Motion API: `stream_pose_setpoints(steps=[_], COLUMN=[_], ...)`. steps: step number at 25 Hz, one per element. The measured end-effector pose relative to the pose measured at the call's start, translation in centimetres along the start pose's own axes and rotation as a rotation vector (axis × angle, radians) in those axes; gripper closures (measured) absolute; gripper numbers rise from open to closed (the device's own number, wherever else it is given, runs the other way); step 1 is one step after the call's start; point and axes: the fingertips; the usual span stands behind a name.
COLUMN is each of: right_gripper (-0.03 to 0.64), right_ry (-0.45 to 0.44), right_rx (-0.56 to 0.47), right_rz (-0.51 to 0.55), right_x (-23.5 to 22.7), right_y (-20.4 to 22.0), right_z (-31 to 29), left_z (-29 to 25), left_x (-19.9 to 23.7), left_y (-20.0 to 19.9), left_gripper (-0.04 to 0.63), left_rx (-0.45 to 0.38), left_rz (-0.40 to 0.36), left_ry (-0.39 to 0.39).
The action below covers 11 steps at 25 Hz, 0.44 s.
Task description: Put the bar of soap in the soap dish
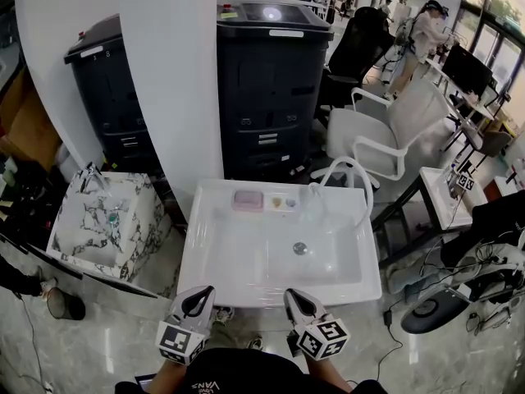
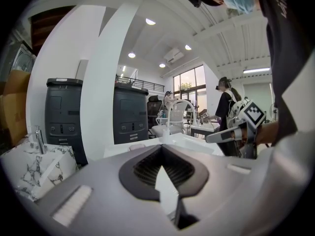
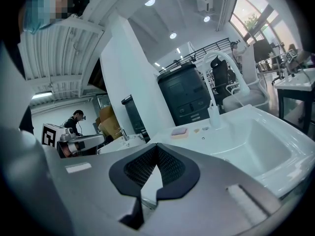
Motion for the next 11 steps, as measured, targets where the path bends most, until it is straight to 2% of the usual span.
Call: stream_pose_setpoints(steps=[11], right_gripper=[0.618], right_ry=[0.002], right_rx=[-0.001], right_rz=[0.007], right_x=[-0.19], right_y=[-0.56], right_z=[-0.40], left_z=[-0.27], left_x=[0.36], left_y=[-0.40], left_gripper=[0.543], left_rx=[0.000], left_rz=[-0.003], left_ry=[0.000])
Point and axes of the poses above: the fingertips, and each gripper's own axes: z backward along the fingers, x to its left, y out of its underside, and after that the axes turned 5 degrees about x, right-handed
